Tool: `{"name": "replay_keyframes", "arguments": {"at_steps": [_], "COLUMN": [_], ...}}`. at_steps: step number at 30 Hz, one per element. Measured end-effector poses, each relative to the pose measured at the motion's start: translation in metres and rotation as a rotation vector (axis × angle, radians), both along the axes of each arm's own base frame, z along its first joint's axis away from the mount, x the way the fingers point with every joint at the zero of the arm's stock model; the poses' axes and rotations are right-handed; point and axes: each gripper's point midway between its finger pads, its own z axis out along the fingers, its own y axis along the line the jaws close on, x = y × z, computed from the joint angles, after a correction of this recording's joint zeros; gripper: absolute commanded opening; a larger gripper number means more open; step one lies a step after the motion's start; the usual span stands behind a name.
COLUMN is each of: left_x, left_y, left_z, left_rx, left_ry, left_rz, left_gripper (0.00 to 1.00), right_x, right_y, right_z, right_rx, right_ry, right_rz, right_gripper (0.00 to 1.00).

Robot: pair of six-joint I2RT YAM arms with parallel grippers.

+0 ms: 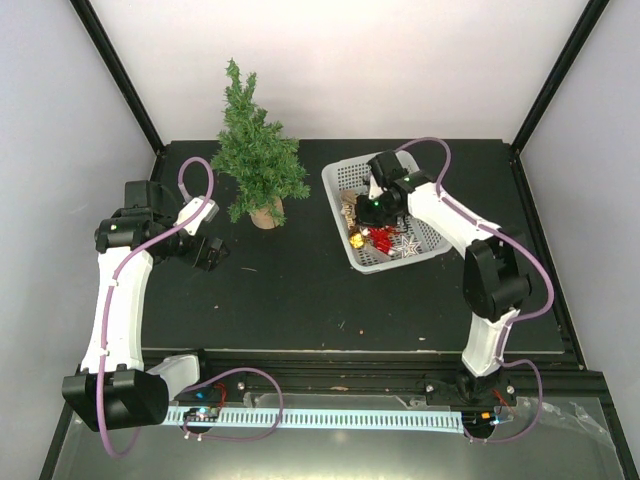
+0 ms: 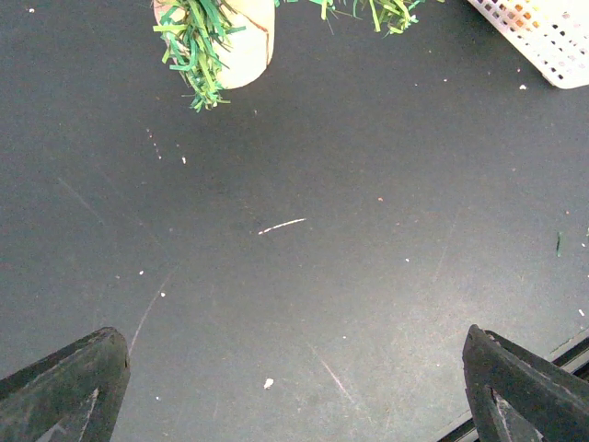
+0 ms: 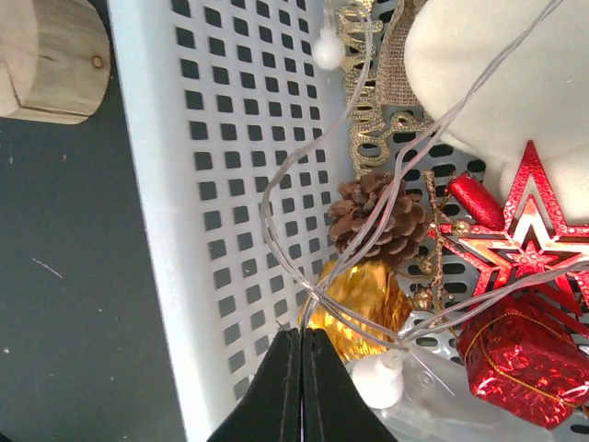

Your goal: Decorate the small christmas tree

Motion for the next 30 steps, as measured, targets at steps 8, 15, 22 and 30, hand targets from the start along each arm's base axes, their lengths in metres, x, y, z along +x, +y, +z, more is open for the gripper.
{"name": "replay_keyframes", "arguments": {"at_steps": [8, 15, 22, 30], "left_x": [0.000, 0.000, -0.001, -0.004], "left_y": [0.000, -0.001, -0.003, -0.003], "left_z": [0.000, 0.001, 0.003, 0.007], "left_rx": [-0.002, -0.007, -0.015, -0.013], "left_ry": [0.000, -0.002, -0.008, -0.026], "left_rz": [0.002, 0.000, -0.004, -0.004], "left_gripper": [0.99, 0.99, 0.99, 0.99], "right_x": [0.003, 0.019, 0.018, 0.018], "right_y": [-0.005, -0.016, -0.032, -0.052], "right_z": [0.033, 0.108, 0.155, 0.212], "right_rx": [-0.021, -0.050, -0.086, -0.115], "right_ry": [-0.052, -0.220, -0.323, -0.447], "right_rz": [0.003, -0.019, -0.055, -0.126], "right_gripper": [0.01, 0.01, 0.01, 0.01]}}
